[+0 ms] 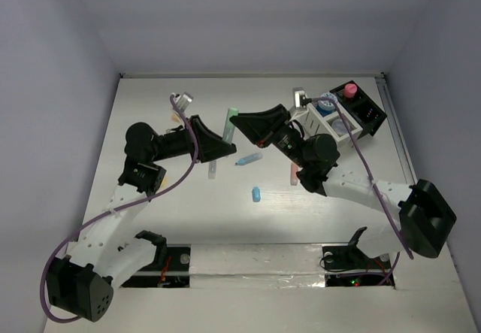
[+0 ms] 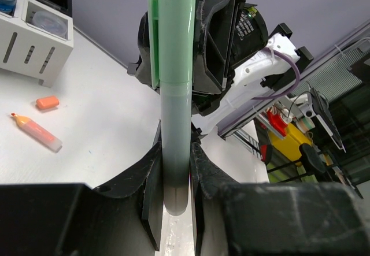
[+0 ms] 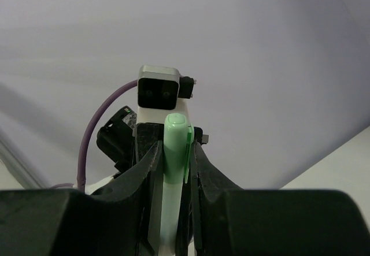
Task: Sort the stationery into containers
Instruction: Close the pen cap on the pen.
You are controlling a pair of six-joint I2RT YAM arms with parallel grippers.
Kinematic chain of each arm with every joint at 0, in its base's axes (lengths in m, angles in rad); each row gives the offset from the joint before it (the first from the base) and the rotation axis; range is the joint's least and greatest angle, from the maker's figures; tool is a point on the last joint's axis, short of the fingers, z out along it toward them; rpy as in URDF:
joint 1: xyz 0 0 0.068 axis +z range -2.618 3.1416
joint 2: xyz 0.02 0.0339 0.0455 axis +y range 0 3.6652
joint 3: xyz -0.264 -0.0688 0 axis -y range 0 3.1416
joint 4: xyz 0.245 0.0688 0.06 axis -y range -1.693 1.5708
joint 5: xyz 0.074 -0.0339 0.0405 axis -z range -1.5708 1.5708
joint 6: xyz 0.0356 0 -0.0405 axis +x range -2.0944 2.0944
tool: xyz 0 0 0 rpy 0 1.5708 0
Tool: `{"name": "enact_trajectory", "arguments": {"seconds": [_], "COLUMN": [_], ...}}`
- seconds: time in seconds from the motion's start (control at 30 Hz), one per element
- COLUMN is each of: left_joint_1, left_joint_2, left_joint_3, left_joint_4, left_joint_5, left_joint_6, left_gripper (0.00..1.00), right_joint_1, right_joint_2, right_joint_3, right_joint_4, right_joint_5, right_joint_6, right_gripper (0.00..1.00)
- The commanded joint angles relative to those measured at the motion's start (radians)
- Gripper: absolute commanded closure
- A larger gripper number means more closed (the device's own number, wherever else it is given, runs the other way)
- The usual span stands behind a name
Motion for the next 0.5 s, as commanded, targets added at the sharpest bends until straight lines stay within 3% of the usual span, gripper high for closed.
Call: {"name": "enact_trajectory", "arguments": {"seconds": [0.0,0.2,0.3,0.33,0.4,0.47], "left_joint_1": [0.042,0.042,0.042,0.042,0.042,0.042], "left_joint_2": [-0.029,-0.044,-0.076,-0.085,-0.122,-0.15], "left_joint_3": [0.19,0.179,0.1,0.08,0.04,0.029], "left_joint_4": [0.277,0.245,0.201,0.154,0.088,-0.047], "left_joint_5": [-0.255,-0.234,-0.232,-0.235,-0.249,-0.277], "left_joint_6": [-0.013,-0.006,0.012,0.032,0.07,0.159], "left_gripper": [1.0,1.0,1.0,1.0,1.0,1.0], "right_joint_1": [0.132,0.142,0.142,0.142,0.132,0.123], "right_joint_2": [0.089,0.04,-0.008,-0.02,-0.064,-0.095], "right_joint_3": [-0.13,-0.145,-0.107,-0.101,-0.099,-0.108], "right_joint_4": [-0.356,-0.339,-0.382,-0.39,-0.384,-0.376], "right_joint_5": [-0.358,-0.306,-0.244,-0.221,-0.17,-0.15], "right_joint_6": [-0.097,-0.084,-0.093,-0.091,-0.079,-0.076], "right_gripper": [1.0,1.0,0.56,0.37,0.25,0.19]}}
